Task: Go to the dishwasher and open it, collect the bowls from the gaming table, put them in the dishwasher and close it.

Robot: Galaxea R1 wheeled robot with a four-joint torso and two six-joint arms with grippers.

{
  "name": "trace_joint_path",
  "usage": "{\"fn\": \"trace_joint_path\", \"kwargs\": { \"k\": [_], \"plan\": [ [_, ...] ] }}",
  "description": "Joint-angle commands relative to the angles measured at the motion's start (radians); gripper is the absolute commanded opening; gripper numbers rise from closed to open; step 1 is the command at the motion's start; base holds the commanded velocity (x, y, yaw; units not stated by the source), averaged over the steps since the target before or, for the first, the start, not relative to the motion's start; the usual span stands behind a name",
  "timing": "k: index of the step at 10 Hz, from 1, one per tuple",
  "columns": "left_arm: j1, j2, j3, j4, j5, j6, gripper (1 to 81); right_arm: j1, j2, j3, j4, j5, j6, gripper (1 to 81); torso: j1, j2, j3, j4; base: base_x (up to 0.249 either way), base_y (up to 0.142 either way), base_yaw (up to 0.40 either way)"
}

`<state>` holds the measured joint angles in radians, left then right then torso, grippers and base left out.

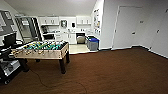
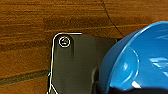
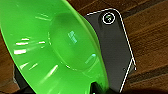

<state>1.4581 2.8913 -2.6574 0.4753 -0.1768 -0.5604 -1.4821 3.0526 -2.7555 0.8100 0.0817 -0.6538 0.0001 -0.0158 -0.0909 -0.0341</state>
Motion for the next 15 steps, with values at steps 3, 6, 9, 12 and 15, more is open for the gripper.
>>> {"fn": "trace_joint_path", "kwargs": {
  "k": [3, 6, 9, 12, 15],
  "plan": [
    [-0.041, -0.016, -0.003, 0.008, 0.03, 0.002, 1.0, 0.042, 0.005, 0.013, -0.012, -0.092, -0.007, 1.0, 0.0, 0.0, 0.0, 0.0, 0.0, 0.0, 0.0],
    [-0.041, -0.015, -0.003, 0.009, 0.028, 0.002, 1.0, 0.042, 0.005, 0.013, -0.012, -0.092, -0.007, 1.0, 0.0, 0.0, 0.0, 0.0, 0.059, 0.0, 0.0],
    [-0.041, -0.015, -0.003, 0.011, 0.017, 0.002, 1.0, 0.042, 0.005, 0.013, -0.012, -0.092, -0.006, 1.0, 0.0, 0.0, 0.0, 0.0, 0.097, 0.0, 0.0],
    [-0.041, -0.015, -0.003, 0.011, 0.017, 0.004, 1.0, 0.041, 0.005, 0.013, -0.012, -0.092, -0.006, 1.0, 0.0, 0.0, 0.0, 0.0, 0.105, 0.0, 0.0],
    [-0.041, -0.015, -0.003, 0.012, 0.016, 0.004, 1.0, 0.041, 0.005, 0.013, -0.012, -0.092, -0.007, 1.0, 0.0, 0.0, 0.0, 0.0, 0.121, 0.0, 0.0]
  ]
}}
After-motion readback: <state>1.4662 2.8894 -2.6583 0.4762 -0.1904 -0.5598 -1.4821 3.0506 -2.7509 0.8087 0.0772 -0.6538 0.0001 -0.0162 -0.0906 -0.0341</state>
